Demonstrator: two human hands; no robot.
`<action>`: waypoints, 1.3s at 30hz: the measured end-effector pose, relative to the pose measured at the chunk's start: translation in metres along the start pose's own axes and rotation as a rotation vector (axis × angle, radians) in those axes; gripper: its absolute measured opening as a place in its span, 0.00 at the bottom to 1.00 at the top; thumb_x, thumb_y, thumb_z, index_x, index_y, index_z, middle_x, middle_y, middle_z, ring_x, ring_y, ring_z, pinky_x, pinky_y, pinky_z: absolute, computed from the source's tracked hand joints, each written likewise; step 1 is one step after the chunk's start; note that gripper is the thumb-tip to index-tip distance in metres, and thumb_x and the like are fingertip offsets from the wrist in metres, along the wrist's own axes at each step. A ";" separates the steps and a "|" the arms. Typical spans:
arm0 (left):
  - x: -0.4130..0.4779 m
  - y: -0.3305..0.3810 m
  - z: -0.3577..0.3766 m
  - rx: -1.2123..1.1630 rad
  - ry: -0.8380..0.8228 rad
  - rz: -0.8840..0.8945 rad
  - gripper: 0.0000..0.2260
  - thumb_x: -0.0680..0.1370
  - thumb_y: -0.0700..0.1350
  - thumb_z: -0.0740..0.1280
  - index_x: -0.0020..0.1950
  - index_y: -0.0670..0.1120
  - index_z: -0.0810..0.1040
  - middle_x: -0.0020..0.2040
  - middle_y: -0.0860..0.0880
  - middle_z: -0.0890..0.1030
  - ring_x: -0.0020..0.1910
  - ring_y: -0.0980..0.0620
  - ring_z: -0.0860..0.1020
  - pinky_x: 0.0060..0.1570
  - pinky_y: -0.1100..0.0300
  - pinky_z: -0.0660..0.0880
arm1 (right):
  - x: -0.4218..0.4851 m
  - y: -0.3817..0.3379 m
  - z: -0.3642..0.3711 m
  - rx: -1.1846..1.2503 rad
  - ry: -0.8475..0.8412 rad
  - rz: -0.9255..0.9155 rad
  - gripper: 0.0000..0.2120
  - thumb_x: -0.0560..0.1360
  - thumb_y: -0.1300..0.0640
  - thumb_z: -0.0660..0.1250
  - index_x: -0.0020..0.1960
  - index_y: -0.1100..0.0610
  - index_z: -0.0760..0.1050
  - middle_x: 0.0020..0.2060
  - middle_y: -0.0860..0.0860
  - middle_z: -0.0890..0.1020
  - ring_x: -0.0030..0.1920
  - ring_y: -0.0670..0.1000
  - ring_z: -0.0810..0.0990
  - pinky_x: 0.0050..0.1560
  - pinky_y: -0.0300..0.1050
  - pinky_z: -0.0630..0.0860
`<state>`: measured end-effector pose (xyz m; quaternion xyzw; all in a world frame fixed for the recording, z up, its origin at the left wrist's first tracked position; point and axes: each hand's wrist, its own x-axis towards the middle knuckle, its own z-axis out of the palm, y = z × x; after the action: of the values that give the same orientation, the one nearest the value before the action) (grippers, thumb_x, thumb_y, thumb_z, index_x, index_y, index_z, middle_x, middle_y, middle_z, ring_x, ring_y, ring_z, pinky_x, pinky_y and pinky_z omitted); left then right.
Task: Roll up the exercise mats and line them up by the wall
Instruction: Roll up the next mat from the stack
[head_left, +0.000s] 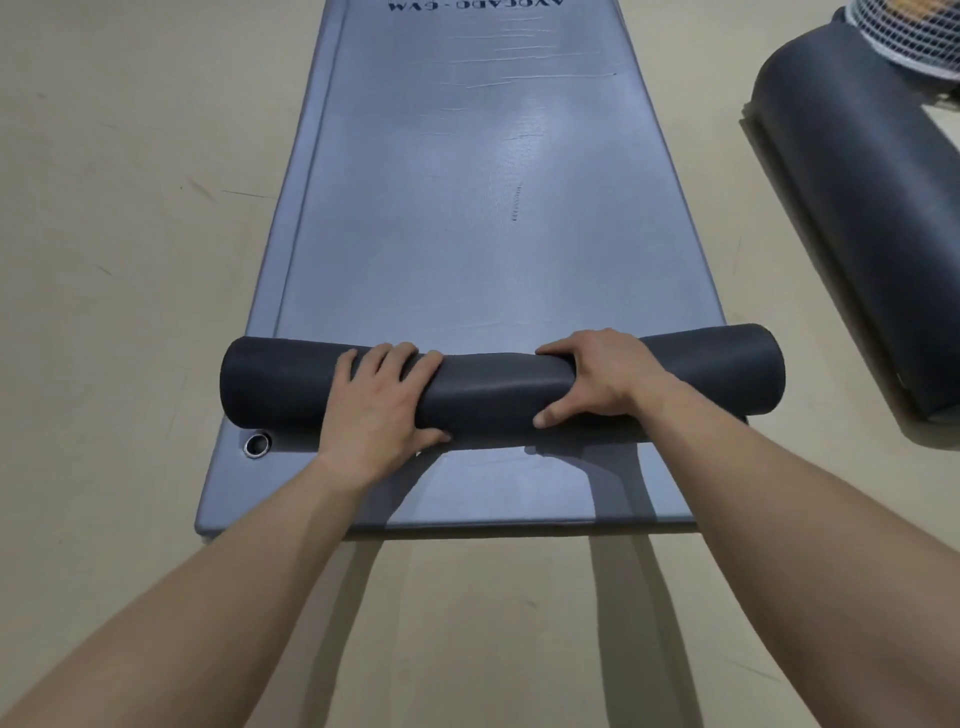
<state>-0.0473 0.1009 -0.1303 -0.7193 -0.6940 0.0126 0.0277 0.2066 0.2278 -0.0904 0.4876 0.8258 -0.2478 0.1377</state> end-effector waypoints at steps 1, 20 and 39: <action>0.006 -0.004 -0.004 -0.027 -0.025 0.010 0.38 0.68 0.71 0.71 0.72 0.56 0.66 0.67 0.50 0.75 0.66 0.45 0.74 0.69 0.42 0.65 | 0.002 0.000 -0.003 0.014 -0.010 0.010 0.51 0.58 0.28 0.79 0.77 0.42 0.69 0.70 0.45 0.78 0.68 0.53 0.76 0.65 0.50 0.73; 0.019 -0.022 -0.049 -0.305 -0.548 0.020 0.36 0.58 0.78 0.72 0.63 0.65 0.79 0.49 0.62 0.82 0.48 0.55 0.78 0.41 0.57 0.71 | -0.059 -0.028 0.026 -0.261 0.147 0.002 0.44 0.61 0.26 0.73 0.71 0.46 0.70 0.61 0.48 0.78 0.60 0.55 0.77 0.64 0.55 0.73; 0.020 -0.004 -0.027 -0.023 -0.125 0.083 0.47 0.69 0.76 0.65 0.81 0.53 0.58 0.74 0.49 0.71 0.71 0.44 0.71 0.72 0.47 0.64 | -0.042 -0.015 0.030 -0.326 0.468 0.041 0.58 0.54 0.19 0.69 0.77 0.48 0.63 0.68 0.52 0.72 0.68 0.58 0.72 0.73 0.61 0.61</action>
<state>-0.0495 0.1206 -0.1023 -0.7455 -0.6641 0.0506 -0.0243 0.2131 0.1741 -0.0919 0.5197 0.8539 0.0105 0.0250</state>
